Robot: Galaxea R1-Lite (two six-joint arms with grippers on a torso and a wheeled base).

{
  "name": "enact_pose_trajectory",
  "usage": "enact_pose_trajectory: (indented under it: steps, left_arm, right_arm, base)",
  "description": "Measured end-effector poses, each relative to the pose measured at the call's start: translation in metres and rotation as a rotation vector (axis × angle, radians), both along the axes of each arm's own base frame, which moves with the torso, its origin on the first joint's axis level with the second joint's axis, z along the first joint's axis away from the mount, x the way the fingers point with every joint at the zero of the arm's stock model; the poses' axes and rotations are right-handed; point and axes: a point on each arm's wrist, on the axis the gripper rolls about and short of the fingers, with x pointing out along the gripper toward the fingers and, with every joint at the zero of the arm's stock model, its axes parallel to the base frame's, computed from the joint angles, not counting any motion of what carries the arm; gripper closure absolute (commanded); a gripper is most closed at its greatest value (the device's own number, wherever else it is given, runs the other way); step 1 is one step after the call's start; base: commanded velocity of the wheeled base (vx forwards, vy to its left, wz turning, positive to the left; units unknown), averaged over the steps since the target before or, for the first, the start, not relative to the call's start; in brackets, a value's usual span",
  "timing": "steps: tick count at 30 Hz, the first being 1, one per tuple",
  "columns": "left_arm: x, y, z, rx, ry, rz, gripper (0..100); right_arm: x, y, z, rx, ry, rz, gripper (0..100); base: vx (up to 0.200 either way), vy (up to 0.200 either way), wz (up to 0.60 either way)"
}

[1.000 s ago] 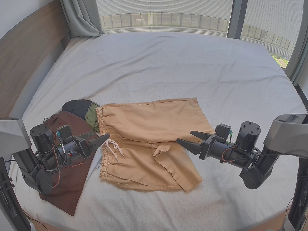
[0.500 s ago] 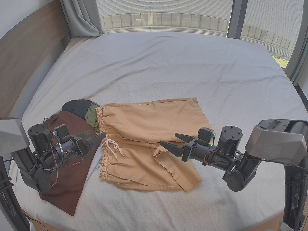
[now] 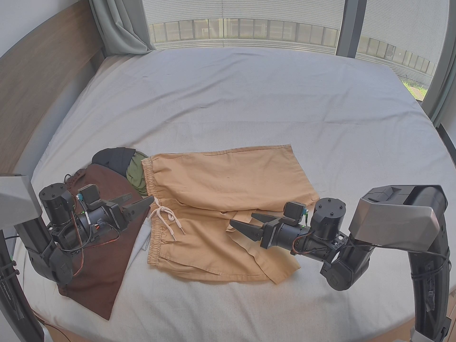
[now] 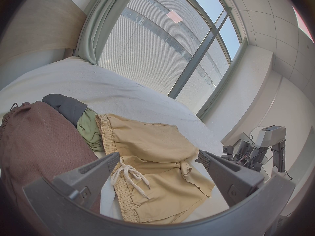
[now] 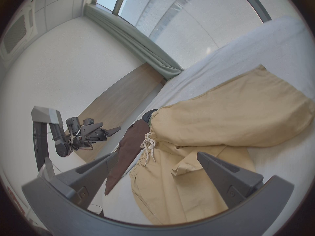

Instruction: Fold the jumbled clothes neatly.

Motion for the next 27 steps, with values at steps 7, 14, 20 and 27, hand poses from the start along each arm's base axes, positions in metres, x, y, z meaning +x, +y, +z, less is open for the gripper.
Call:
enact_pose_trajectory:
  steps: [7,14,20,27]
  left_arm:
    - [0.002,0.007,0.001,0.0,-0.007,0.023,0]
    - [0.002,0.008,0.001,0.0,-0.009,0.025,0]
    - [0.003,0.008,0.002,0.0,-0.014,0.027,0]
    - [0.002,0.008,0.004,0.0,-0.019,0.024,0]
  right_arm:
    - [-0.001,0.002,-0.01,0.025,0.079,-0.03,0]
    - [-0.001,0.005,-0.026,0.011,0.118,-0.041,0]
    - [0.003,0.011,-0.031,0.048,0.159,-0.043,0]
    - [0.011,0.018,-0.032,0.103,0.217,-0.063,0]
  base:
    - [0.0,0.0,0.0]
    - [0.0,0.0,0.0]
    - [0.0,0.0,0.0]
    - [0.0,0.0,0.0]
